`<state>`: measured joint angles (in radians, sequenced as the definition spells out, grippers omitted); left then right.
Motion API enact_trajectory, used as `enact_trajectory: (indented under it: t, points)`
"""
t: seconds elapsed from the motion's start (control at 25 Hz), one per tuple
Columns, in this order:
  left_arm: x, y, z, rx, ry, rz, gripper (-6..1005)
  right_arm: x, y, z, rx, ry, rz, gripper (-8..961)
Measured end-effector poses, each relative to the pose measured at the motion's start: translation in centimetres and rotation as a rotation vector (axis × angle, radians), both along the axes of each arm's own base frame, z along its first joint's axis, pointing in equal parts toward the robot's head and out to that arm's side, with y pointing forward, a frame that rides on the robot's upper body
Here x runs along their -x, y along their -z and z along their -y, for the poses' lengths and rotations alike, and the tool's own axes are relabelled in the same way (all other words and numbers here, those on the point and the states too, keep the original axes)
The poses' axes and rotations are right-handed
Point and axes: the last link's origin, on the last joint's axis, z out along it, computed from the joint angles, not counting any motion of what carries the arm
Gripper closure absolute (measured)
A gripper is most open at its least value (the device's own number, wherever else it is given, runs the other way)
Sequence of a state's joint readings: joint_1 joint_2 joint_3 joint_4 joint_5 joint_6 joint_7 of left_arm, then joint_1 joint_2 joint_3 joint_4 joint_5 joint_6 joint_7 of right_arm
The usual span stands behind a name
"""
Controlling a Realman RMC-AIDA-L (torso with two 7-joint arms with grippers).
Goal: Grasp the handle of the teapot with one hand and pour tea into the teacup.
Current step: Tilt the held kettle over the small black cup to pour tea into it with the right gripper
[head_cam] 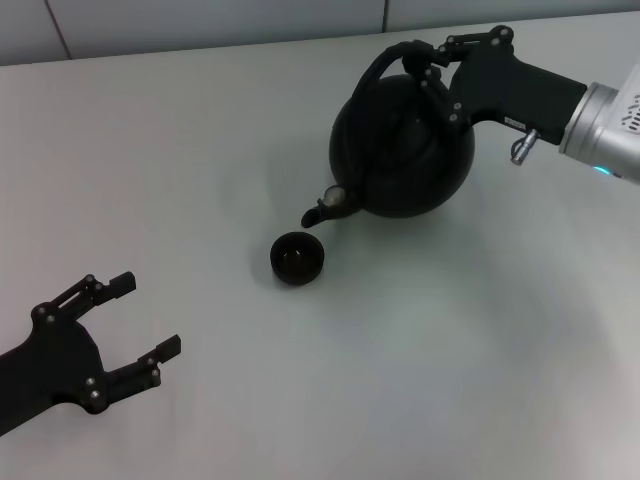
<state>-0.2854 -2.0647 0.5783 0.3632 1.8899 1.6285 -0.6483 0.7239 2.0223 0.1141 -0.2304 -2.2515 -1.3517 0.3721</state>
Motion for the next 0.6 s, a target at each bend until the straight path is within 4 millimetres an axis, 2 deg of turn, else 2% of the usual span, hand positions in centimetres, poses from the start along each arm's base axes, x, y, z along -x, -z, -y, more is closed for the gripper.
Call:
enact_trajectory:
  t: [0.6]
  points:
    - [-0.01,0.00,-0.15,-0.001,-0.003,-0.001,137,1.00,-0.31,-0.97,-0.012,-0.091,0.125,875]
